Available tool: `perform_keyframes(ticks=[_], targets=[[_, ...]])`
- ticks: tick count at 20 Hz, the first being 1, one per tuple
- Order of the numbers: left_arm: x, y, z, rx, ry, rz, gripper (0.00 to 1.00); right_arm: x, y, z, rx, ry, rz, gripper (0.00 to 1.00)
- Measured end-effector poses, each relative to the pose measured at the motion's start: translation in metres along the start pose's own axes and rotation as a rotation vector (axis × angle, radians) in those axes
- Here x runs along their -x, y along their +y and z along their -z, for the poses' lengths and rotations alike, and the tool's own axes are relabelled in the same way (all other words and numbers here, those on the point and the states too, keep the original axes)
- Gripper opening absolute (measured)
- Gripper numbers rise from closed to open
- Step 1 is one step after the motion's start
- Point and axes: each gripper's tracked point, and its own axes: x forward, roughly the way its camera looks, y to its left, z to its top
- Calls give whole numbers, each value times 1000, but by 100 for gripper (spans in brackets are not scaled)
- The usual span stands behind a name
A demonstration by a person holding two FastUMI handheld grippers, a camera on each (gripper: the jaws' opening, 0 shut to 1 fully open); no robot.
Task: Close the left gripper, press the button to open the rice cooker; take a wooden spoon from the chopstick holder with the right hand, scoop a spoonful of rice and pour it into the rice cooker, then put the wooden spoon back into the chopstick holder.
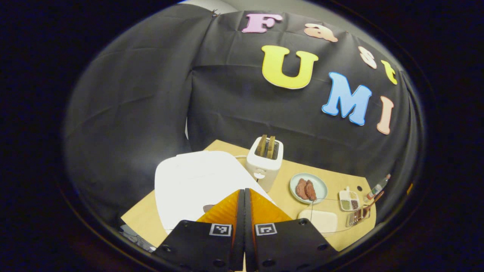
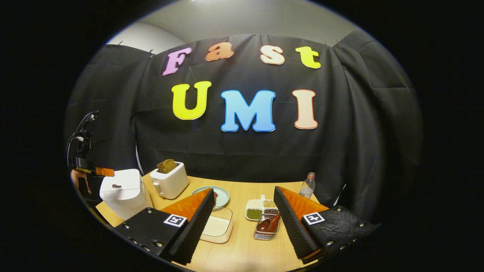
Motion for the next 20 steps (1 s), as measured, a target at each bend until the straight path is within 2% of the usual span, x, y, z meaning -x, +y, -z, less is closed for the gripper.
perform_keyframes(ticks=[3, 4, 9, 11, 12, 13, 14, 15, 16, 17, 18, 19, 20], targets=[[-25, 15, 14, -2, 45, -46, 9, -2, -3, -2, 12, -2, 11, 92], [-31, 20, 18, 0, 57, -58, 9, -3, -4, -2, 16, -3, 13, 96], [-45, 31, 48, 49, 129, -75, 9, -7, -8, 0, 19, 5, 25, 92], [-43, 32, 45, 97, 111, -70, 9, -7, -11, -4, 6, -5, 33, 92], [-42, 31, 43, 128, 113, -66, 7, -7, -10, -5, -1, -11, 32, 96], [-39, 31, 39, 145, 107, -67, 9, -7, -9, -6, -4, -15, 29, 96], [-32, 35, 28, 140, 68, -83, 9, -7, -9, -7, -3, -19, 27, 96], [-28, 38, 15, 116, 3, -101, 12, -7, -9, -8, -1, -23, 28, 92], [-13, 35, -10, 82, -75, -115, 15, -6, -10, -8, -2, -26, 26, 96], [2, 29, -33, 50, -155, -117, 36, -5, -9, -8, -4, -26, 22, 92], [16, 26, -56, 5, -242, -139, 57, -5, -8, -7, -4, -27, 19, 96], [28, 22, -74, -30, -298, -154, 78, -4, -9, -8, -4, -29, 17, 96], [44, 15, -88, -54, -343, -159, 87, -4, -9, -9, -6, -33, 17, 92]])
